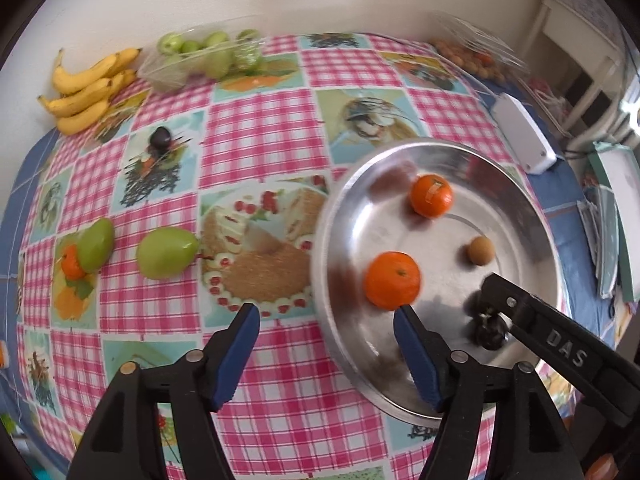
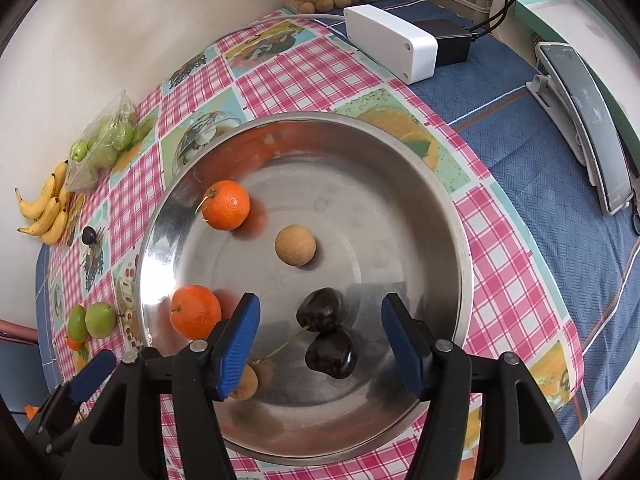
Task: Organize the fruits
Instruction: 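Withdraw both open tools from the plate back toward the fruit group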
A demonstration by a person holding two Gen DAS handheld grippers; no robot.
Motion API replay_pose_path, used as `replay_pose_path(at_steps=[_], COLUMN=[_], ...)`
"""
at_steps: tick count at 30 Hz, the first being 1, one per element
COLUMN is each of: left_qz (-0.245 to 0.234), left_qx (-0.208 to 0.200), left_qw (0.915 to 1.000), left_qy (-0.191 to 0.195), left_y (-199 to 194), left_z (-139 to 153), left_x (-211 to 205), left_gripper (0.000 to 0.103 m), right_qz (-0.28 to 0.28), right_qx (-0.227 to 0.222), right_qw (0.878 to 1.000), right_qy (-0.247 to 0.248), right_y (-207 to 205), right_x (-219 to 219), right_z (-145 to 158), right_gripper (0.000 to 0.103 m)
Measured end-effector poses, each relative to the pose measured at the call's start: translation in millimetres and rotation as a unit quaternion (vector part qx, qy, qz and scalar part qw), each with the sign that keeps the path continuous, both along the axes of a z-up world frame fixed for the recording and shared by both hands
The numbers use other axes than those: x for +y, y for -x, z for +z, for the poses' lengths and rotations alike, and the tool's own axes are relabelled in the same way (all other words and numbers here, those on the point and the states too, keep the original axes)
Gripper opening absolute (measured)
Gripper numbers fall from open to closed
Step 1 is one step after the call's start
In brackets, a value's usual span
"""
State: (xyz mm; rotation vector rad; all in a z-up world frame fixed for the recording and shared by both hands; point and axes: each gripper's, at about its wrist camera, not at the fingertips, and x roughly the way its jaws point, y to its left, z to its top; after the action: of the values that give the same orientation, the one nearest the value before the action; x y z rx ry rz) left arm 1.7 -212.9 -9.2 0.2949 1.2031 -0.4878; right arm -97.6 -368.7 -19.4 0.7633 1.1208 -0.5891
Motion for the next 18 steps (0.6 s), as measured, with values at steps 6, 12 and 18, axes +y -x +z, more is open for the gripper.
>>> replay_pose_path(at_steps=[6, 12, 18], left_qz=[0.052, 0.083, 0.098], left_qx=[0.006, -0.017, -0.021], left_qw=[0.9986, 0.9964, 0.995], left_qy=[0.001, -0.004, 0.004], left_y=[-17, -26, -30], left_z=[-3, -4, -3], left_x=[20, 32, 42], left_gripper=[0.081, 0.103, 0.103], right_qz=[0.007, 0.015, 0.013], right_qx=[0.008, 0.013, 0.034], right_qw=[1.0, 1.0, 0.999], right_qy=[0.008, 0.007, -0.002], right_y=[-4, -7, -7], right_x=[4, 7, 7], right_z=[-2, -5, -11], right_gripper=[0.066, 0.09, 0.103])
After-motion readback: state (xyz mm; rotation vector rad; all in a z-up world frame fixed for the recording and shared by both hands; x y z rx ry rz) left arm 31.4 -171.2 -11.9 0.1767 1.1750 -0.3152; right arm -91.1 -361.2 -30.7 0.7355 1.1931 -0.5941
